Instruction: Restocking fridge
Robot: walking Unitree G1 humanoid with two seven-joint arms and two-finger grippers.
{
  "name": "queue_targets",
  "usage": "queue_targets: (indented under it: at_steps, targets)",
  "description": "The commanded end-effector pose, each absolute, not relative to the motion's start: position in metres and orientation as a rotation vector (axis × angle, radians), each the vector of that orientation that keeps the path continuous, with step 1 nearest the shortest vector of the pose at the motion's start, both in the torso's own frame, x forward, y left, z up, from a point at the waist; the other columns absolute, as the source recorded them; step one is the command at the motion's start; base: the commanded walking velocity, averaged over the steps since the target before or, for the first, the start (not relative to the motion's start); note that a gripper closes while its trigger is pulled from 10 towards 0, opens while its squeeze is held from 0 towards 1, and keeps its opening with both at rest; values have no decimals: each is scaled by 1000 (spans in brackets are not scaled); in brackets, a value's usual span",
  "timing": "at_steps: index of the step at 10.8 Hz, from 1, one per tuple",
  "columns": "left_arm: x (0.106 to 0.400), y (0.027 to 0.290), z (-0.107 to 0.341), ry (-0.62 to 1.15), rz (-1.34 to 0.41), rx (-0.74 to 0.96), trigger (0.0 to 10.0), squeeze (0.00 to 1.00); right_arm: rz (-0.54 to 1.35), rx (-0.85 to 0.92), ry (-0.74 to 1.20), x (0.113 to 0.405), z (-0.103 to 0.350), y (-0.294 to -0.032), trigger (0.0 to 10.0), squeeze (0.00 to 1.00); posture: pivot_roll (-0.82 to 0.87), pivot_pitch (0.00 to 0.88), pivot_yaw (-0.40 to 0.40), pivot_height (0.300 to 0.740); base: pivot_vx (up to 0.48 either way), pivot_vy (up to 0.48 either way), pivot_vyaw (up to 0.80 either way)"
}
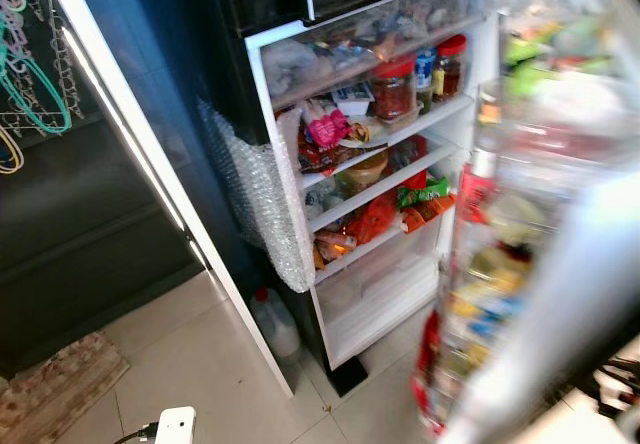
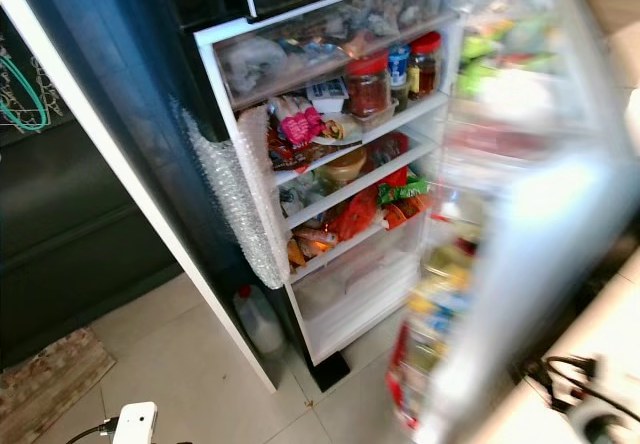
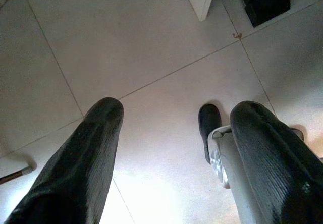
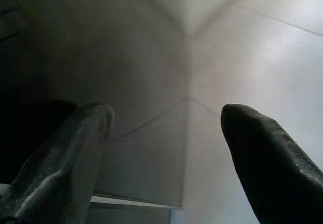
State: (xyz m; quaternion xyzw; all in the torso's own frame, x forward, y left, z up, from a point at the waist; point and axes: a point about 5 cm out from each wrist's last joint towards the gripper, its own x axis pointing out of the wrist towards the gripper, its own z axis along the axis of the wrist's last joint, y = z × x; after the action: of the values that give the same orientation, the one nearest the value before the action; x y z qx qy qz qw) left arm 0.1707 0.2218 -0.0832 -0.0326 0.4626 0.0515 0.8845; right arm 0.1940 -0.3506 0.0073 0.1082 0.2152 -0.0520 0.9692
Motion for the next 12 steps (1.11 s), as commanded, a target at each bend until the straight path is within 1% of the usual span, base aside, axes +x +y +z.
queue_targets:
  at_steps: [1,2,3,4,7,9,10,12]
  targets:
    - [169,230,-82,973,115,-48,10000,0,0,218,368,211,16,-338,10000,0,-180,0,112,740,0,0,0]
    - [169,230,-82,973,115,-48,10000,0,47,219,346,216,20,-332,10000,0,-179,0,112,740,0,0,0]
    - [169,230,-82,972,115,-47,10000,0,114,185,315,227,27,-324,10000,0,-178,0,112,740,0,0,0]
    - [169,230,-82,972,116,-46,10000,0,143,165,275,238,35,-317,10000,0,-180,0,111,740,0,0,0]
    - [171,229,-82,963,126,-54,10000,0,284,118,138,287,67,-269,10000,0,-163,0,92,740,0,0,0]
    - [171,227,-82,959,143,-67,10000,0,362,87,99,310,84,-243,10000,0,-150,0,69,740,0,0,0]
    - [170,225,-83,957,155,-78,10000,0,359,93,100,319,88,-238,10000,0,-144,0,54,740,0,0,0]
    - [170,223,-84,958,167,-89,10000,0,353,80,128,320,84,-236,10000,0,-134,0,39,740,0,0,0]
